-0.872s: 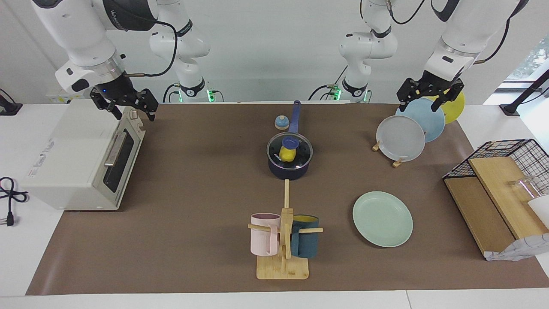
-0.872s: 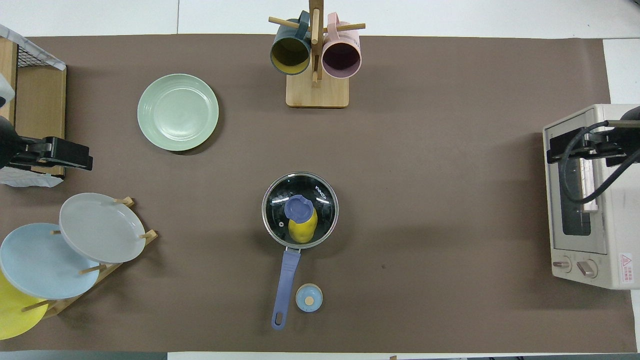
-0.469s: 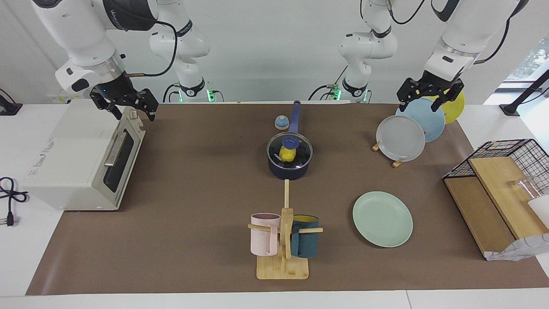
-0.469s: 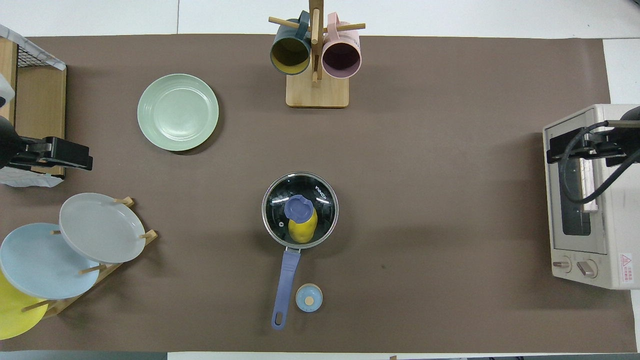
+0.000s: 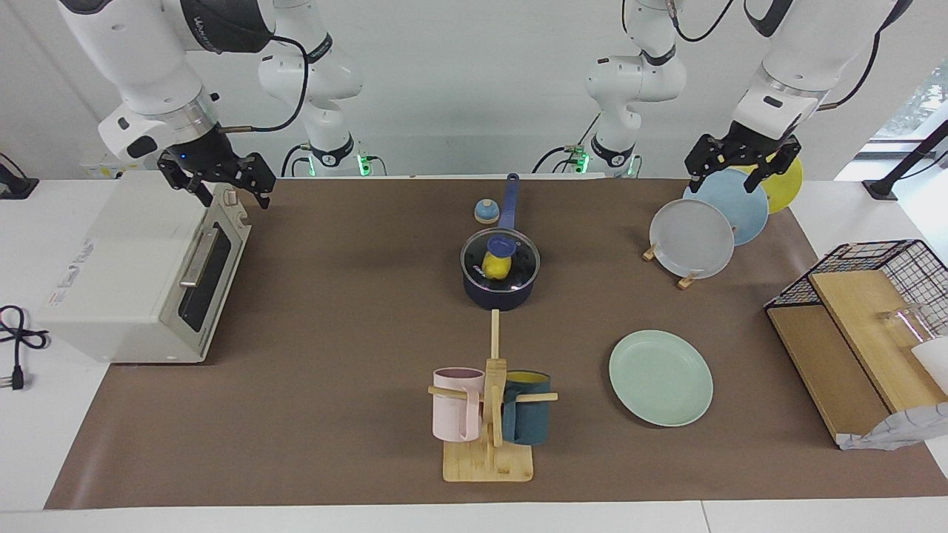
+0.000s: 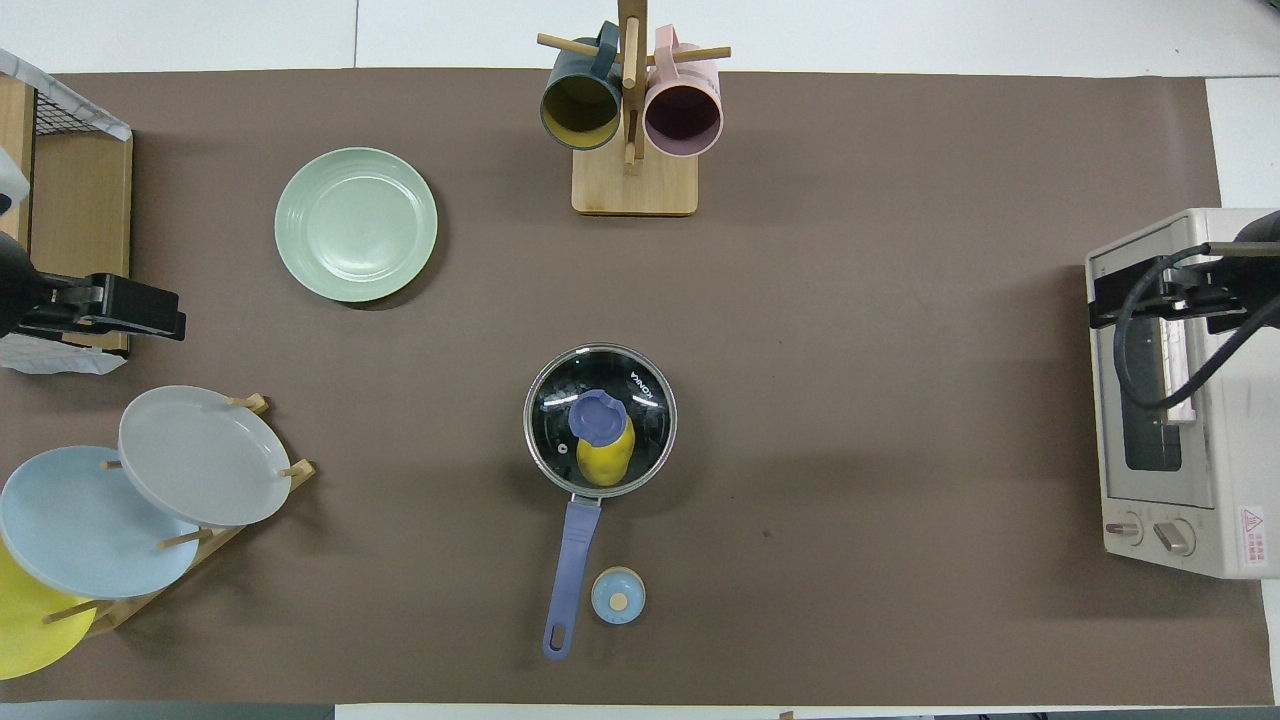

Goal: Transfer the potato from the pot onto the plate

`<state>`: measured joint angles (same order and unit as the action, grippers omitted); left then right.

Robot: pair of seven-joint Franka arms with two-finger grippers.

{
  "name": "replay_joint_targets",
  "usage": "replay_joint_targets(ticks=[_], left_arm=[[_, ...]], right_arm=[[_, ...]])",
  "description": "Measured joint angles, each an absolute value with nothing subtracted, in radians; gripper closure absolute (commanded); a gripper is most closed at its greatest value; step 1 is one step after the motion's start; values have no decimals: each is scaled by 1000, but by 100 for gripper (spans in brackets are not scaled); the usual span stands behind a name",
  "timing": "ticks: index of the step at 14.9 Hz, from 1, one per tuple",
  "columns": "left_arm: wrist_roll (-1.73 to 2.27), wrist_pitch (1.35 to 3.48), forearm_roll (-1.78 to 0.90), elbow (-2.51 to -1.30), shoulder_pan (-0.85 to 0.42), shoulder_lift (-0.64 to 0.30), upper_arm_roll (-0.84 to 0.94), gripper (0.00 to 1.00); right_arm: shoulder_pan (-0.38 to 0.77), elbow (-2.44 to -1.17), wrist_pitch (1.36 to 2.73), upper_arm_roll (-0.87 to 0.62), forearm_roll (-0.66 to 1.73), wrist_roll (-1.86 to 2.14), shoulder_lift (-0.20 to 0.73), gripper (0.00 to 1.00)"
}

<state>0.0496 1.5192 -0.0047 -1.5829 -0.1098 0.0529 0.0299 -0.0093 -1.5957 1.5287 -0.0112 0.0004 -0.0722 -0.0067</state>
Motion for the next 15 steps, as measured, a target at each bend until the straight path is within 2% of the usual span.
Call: replay_joint_targets(ticks=[4, 7, 11, 15], left_arm=[[50, 1520, -5, -1583, -111, 54, 32, 0], [50, 1520, -5, -1583, -111, 54, 33, 0], [49, 1521, -5, -1583, -111, 54, 33, 0], [49, 1521, -5, -1583, -111, 54, 33, 0]], right_arm=[[-3, -1596, 1536, -16, 2, -65, -7, 0], [50, -1599, 1555, -18, 19, -68, -6, 0], [192, -1604, 1650, -22, 53, -174, 25, 0], [397, -1557, 1739, -27, 51, -396, 141, 0]])
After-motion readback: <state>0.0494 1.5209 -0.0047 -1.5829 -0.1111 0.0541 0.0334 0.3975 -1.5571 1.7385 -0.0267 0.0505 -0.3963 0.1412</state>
